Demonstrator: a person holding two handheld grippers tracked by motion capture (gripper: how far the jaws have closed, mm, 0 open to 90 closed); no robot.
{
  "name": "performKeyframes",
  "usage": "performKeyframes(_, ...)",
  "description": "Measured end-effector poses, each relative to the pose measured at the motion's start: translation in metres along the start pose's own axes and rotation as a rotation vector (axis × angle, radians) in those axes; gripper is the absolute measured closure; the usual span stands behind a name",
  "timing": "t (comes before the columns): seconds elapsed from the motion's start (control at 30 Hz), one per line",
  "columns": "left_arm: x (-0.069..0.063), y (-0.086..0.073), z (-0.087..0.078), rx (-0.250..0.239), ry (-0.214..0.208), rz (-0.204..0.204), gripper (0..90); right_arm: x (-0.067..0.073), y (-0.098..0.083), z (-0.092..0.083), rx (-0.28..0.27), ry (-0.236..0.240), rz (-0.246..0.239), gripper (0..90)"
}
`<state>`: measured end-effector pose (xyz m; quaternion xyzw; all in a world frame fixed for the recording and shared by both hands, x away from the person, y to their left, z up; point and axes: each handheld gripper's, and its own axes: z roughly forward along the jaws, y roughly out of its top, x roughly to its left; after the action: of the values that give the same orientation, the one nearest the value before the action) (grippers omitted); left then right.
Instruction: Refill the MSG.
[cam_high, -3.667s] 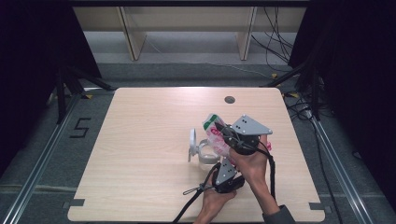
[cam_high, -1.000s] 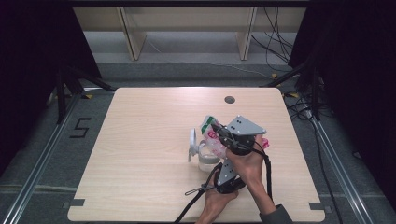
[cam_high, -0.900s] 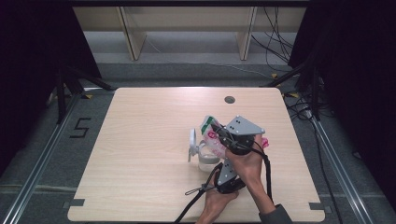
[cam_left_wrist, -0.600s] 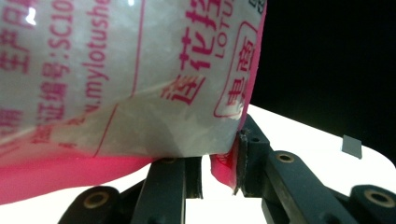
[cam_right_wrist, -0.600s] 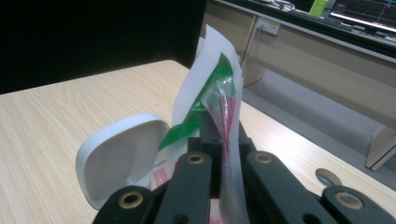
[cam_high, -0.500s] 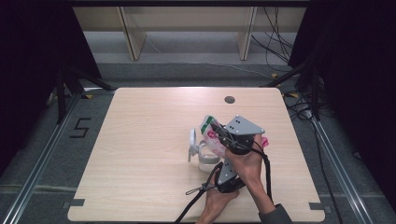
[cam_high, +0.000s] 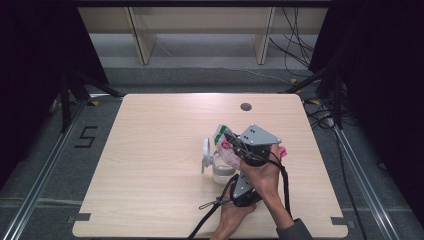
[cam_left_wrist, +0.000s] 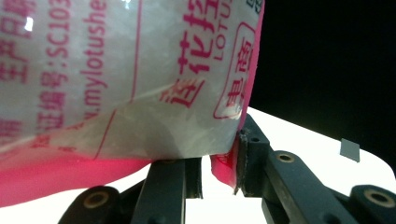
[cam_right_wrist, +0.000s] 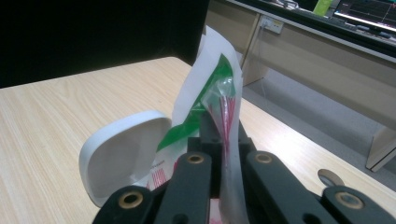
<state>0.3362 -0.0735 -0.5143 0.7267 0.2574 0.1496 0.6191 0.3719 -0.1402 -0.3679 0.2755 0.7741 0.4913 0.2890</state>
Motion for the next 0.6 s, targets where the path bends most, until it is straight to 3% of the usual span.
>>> performKeyframes(0.07,0.0001,0.0004,-0.0005,-0.003,0.009,0.002,74.8,-0.0015,0.0004,-0.0013,-0.017,0.01,0.024,90.0)
performKeyframes(0.2,-0.0005,-0.0005,-0.0002,0.002,0.004,0.0,74.7,-0.0014,-0.0001,0.001,-0.014,-0.006,-0.009,90.0)
performKeyframes(0.3,0.0,-0.0002,-0.0001,-0.002,0.002,-0.001,74.8,-0.0015,-0.0001,-0.001,-0.021,-0.005,0.022,90.0)
performKeyframes(0.6,0.0,-0.0002,-0.0009,-0.003,0.005,-0.002,74.8,0.0014,0.0004,0.0003,-0.001,0.006,0.004,90.0)
